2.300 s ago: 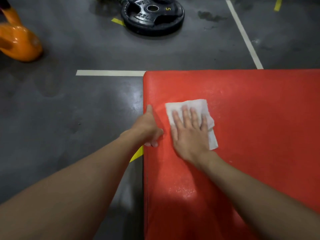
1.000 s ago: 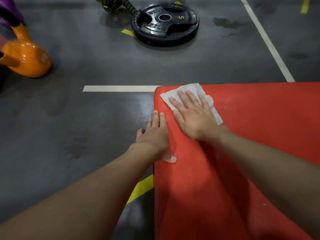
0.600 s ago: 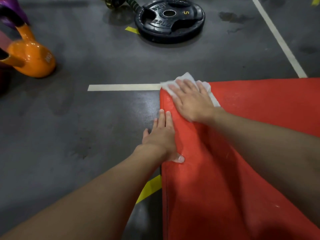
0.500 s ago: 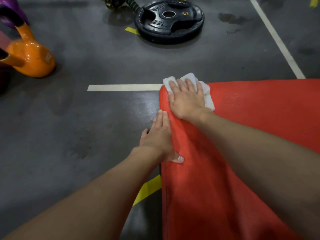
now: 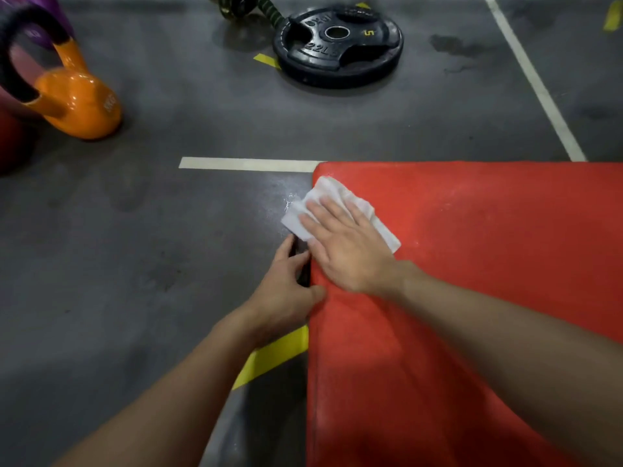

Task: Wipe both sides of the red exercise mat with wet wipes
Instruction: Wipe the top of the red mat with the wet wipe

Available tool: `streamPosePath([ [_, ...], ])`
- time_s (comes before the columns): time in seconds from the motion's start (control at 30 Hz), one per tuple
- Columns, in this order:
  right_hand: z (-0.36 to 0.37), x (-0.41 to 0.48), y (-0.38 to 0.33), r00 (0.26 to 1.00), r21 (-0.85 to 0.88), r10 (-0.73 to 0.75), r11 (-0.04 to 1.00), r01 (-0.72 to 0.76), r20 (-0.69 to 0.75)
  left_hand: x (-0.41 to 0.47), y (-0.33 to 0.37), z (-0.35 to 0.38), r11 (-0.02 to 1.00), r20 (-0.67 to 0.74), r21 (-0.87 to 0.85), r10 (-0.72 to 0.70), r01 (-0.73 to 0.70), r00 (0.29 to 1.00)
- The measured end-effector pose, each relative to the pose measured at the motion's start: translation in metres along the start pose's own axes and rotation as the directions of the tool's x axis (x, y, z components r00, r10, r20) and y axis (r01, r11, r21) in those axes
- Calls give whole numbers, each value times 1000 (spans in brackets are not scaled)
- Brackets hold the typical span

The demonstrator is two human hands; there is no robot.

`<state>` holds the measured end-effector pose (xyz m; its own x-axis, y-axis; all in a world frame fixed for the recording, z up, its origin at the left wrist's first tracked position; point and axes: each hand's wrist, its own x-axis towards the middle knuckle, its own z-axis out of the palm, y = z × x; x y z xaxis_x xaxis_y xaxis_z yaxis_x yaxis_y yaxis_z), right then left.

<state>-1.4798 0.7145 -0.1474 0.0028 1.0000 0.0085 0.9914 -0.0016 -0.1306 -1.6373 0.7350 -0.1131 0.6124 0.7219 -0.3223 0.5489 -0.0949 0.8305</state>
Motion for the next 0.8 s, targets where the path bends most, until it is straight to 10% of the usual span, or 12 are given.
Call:
streamPosePath([
  [0.17,-11,14,8,939,34,342,940,-341,-34,-5,-2,8,947,-196,-297,-188,125,962],
  [0.33,-5,-39,-18,998,-34,-43,998,45,47,-14,3,11,888,-193,-433,-260,155,946],
  [0.47,-11,-26,-14,966,9,257,966,-257,18,-18,6,12,889,-171,-420,-275,182,946],
  [0.63,-4,-69,-38,998,-17,-15,1000,16,58,-36,10,17,873,-136,-447,-284,197,949],
  [0.8,-4,-69,-48,961,11,277,961,-277,22,-55,3,25,827,-157,-516,-349,225,924],
])
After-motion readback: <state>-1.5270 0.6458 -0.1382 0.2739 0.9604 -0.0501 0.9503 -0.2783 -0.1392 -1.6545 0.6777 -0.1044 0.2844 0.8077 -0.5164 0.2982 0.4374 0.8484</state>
